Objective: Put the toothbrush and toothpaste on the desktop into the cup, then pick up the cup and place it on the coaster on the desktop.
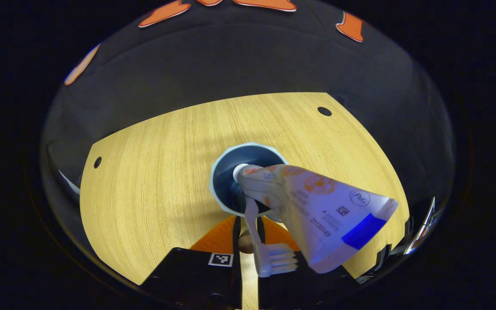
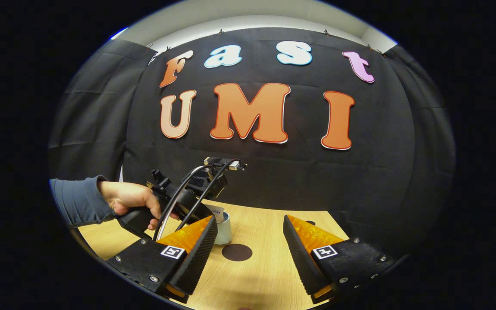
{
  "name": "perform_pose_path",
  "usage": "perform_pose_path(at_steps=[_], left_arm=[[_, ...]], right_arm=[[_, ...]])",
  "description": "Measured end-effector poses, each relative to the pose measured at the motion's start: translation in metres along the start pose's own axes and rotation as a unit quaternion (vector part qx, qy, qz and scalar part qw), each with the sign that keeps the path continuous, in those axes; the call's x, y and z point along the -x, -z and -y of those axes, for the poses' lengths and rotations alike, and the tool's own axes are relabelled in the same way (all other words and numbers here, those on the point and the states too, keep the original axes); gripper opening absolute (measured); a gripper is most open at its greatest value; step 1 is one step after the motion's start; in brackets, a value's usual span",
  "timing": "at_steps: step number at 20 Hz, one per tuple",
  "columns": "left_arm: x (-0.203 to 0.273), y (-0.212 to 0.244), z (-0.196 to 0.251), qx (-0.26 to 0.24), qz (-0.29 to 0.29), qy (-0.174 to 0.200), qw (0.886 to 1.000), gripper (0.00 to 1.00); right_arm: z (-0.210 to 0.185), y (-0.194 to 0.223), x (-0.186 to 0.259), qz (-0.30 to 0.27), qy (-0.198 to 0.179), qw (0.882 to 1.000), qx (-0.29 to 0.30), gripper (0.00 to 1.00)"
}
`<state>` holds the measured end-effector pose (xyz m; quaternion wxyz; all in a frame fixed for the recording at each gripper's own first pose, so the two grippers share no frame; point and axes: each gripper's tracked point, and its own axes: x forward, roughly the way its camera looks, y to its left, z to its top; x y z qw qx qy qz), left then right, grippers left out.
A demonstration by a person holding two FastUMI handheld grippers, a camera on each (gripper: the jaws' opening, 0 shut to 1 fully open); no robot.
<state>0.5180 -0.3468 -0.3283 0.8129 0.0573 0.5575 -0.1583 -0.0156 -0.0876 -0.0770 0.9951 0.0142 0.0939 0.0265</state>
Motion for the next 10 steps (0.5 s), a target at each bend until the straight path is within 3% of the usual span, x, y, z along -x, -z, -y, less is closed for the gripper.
perform_pose_path(at_steps=[10], left_arm=[[0.018,-0.048,-0.001,-0.029,-0.02,0.013,0.999,0.12]], right_arm=[[0.03,0.021,0.014,-0.017,0.022,1.0,-0.008,0.92]])
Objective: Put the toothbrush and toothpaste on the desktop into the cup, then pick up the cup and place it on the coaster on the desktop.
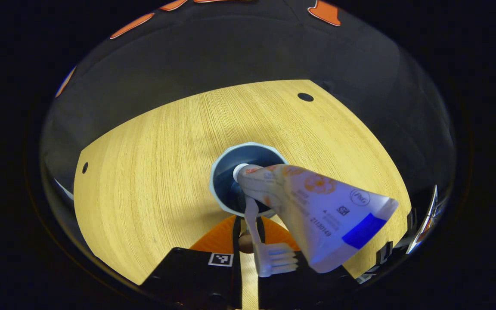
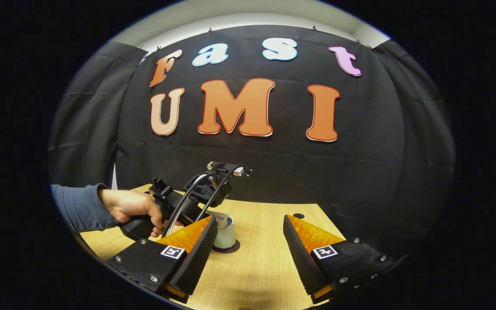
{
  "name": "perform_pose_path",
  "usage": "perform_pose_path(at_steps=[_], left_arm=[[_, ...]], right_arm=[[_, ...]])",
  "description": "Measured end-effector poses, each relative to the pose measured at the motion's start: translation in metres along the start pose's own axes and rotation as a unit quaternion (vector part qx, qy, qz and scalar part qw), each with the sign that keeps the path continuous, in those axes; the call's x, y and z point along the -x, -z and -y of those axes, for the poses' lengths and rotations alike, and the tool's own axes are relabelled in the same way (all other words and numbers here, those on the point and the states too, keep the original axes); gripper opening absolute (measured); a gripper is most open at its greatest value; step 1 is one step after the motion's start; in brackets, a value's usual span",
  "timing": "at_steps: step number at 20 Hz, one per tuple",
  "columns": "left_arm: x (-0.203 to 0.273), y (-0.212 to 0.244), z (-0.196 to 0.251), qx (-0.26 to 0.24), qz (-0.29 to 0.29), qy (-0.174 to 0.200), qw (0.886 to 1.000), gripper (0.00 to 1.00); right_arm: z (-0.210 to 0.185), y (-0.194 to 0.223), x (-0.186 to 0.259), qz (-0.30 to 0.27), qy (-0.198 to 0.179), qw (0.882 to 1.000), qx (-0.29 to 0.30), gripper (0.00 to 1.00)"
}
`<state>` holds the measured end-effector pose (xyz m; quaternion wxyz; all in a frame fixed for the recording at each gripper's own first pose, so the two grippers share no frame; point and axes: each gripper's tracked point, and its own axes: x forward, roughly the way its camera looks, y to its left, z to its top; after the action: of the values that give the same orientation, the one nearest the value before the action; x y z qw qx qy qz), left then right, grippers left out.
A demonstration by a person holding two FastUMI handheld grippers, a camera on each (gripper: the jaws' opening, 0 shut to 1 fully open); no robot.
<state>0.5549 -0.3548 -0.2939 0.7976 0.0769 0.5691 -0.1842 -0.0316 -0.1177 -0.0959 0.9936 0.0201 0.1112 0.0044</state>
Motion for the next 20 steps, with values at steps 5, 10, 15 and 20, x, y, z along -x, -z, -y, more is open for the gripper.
perform_pose_path(at_steps=[5,10,15,20], left_arm=[[0.012,-0.008,0.0,0.002,0.005,-0.005,1.0,0.17],[0.057,-0.014,-0.017,0.014,0.049,-0.005,0.999,0.68],[0.136,-0.021,-0.071,0.024,0.148,-0.042,0.988,0.82],[0.214,-0.015,-0.131,0.04,0.253,-0.095,0.962,0.91]], right_arm=[[0.001,0.009,0.0,-0.011,0.002,1.0,0.0,0.92],[-0.008,-0.001,-0.004,-0.008,0.002,1.0,-0.004,0.92],[-0.031,-0.033,-0.009,0.016,0.005,1.0,0.012,0.93],[-0.061,-0.063,-0.012,0.043,0.003,0.999,0.011,0.92]])
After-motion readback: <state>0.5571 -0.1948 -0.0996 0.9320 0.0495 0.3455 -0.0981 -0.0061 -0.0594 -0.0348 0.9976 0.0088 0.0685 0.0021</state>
